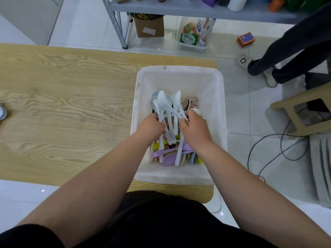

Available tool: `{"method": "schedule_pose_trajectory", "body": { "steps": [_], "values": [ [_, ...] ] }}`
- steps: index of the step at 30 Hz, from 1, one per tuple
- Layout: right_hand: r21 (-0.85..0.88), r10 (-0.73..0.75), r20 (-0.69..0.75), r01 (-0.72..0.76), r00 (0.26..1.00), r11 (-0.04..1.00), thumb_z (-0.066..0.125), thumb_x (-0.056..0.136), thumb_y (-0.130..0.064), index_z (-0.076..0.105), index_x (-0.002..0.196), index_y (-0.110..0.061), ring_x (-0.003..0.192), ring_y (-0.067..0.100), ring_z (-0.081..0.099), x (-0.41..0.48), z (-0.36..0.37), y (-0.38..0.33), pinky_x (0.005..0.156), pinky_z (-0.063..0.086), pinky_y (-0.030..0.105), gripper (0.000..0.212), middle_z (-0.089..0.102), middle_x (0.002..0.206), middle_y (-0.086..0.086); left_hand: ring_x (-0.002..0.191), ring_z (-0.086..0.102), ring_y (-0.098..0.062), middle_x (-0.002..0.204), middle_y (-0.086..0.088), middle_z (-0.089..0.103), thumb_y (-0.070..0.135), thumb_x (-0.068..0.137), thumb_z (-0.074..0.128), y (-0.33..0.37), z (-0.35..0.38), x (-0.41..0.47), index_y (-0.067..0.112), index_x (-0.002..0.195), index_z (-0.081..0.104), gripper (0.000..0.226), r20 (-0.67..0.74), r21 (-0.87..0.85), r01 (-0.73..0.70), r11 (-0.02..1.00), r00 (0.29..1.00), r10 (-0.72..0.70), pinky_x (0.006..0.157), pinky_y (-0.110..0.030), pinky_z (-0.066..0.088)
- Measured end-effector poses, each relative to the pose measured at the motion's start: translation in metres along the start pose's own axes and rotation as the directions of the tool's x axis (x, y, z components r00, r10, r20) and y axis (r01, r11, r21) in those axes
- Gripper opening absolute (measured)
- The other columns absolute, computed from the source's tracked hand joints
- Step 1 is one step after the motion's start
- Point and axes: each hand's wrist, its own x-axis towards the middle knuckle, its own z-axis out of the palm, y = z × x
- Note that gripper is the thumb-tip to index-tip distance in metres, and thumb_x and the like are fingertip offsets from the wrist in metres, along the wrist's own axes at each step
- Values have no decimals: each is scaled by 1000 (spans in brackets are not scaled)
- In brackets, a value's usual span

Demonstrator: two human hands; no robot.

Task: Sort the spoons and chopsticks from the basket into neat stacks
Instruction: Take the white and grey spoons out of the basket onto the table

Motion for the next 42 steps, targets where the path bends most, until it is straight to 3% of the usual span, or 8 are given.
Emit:
{"method": "schedule_pose_trajectory", "body": {
  "steps": [4,10,15,18,24,29,36,42],
  "values": [
    [273,-33,60,16,998,962,50,102,-22,57,109,-22,77,7,71,-27,-6,-5,75,60,42,10,71,98,-8,86,74,-23,107,-13,70,-11,92,50,-5,-4,-31,7,113,59,29,128,-491,14,871,990,56,71,-39,62],
    [408,-170,90,119,981,905,60,100,-24,64,133,-27,105,1,66,-62,10,-11,89,54,25,34,72,114,-12,82,75,-25,101,-13,73,-4,94,63,-30,-13,-65,5,117,59,25,106,-705,-13,710,987,123,69,-33,60],
    [379,-257,175,176,950,909,60,101,-28,60,138,-29,109,6,60,-81,22,-31,93,46,22,38,65,110,-5,73,71,-21,85,-11,67,-2,93,63,-60,-31,-84,7,101,56,14,55,-764,-28,644,993,109,64,-33,59],
    [344,-267,242,175,933,923,52,104,-29,58,140,-29,111,8,56,-92,35,-52,94,43,23,37,57,104,-14,69,70,-19,80,-9,70,-3,95,60,-79,-49,-97,10,98,51,16,22,-789,-61,611,992,127,62,-32,58],
    [347,-276,283,170,919,922,57,100,-23,65,129,-36,87,-6,63,-117,84,-107,72,45,11,33,67,91,-24,83,74,-24,93,-16,75,-3,93,63,-132,-108,-114,6,107,51,21,-106,-788,-142,599,990,94,67,-31,59],
    [427,-184,349,19,919,904,66,94,-12,68,122,-31,93,15,72,-143,154,-171,86,61,40,34,72,99,1,73,74,-23,93,-15,74,-3,92,65,-204,-182,-138,7,104,51,21,-175,-781,-167,602,983,46,61,-32,58],
    [470,-68,551,-242,832,849,61,95,2,63,97,-11,89,28,73,-175,275,-265,87,60,43,13,74,99,13,87,74,-30,96,-15,75,13,81,74,-314,-279,-163,18,96,58,22,-254,-678,-185,711,967,9,85,-53,59],
    [434,29,608,-363,793,824,56,97,2,56,114,-4,103,41,70,-186,339,-318,94,55,56,18,71,110,25,88,75,-28,89,-3,77,25,75,73,-358,-333,-164,22,98,61,27,-312,-658,-193,728,949,-31,89,-59,56]
  ]
}}
